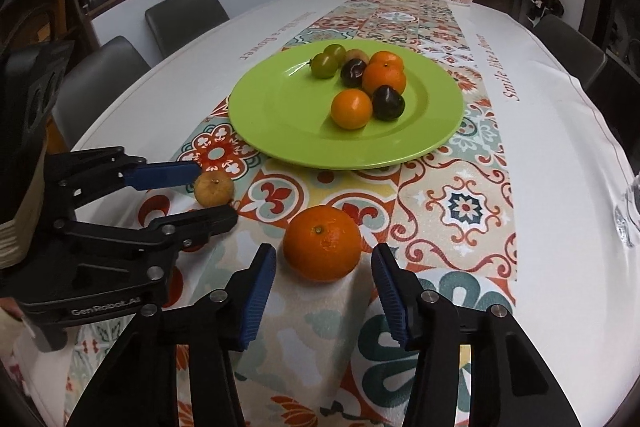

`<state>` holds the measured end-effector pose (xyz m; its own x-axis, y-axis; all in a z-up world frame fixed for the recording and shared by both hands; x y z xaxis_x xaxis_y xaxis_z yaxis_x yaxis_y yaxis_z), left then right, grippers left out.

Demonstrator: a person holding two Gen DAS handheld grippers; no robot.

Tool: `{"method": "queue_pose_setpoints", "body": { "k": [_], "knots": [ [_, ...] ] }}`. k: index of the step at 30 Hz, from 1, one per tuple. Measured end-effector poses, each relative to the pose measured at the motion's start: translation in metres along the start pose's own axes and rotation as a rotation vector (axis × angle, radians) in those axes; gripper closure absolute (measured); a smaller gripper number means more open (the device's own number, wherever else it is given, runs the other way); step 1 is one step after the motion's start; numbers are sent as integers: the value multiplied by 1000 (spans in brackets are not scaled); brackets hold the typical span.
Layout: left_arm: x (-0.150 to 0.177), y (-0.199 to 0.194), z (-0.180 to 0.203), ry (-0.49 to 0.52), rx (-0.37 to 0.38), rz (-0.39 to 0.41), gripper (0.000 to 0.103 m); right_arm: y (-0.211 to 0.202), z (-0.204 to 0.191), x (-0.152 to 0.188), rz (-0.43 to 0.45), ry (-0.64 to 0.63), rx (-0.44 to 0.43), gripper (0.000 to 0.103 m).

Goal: Organize fruits
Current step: 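Grasp a small brown fruit with the left gripper while the right gripper grasps the large mandarin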

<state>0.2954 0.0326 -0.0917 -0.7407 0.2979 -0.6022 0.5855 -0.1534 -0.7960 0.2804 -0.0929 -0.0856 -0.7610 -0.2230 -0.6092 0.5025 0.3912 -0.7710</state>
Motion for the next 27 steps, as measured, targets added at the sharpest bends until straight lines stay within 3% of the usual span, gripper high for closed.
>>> {"method": "queue_pose_setpoints", "body": {
  "k": [6, 14, 27],
  "knots": [
    [-4, 3, -1, -42, -12, -8, 76, 5, -1, -1, -2, -5, -1, 58],
    [-2, -4, 0, -65, -14, -3, 76, 3, 3, -1, 10, 4, -13, 62],
    [-1, -49, 6, -98, -50, 69, 76, -28, -3, -4, 70, -5, -39, 62]
  ]
}}
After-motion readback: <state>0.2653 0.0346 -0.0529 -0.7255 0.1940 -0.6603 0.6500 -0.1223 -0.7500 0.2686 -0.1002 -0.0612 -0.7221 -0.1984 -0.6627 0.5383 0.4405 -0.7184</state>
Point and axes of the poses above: each gripper's, at about its wrist camera, not at the fingertips, and y roughly the way its jaws point, z to its right, x to its underside, the point moved 1 cm from there along y, roughly the way its jaws point, and after that the axes turned 8 degrees about -x, right-handed, at the moved point
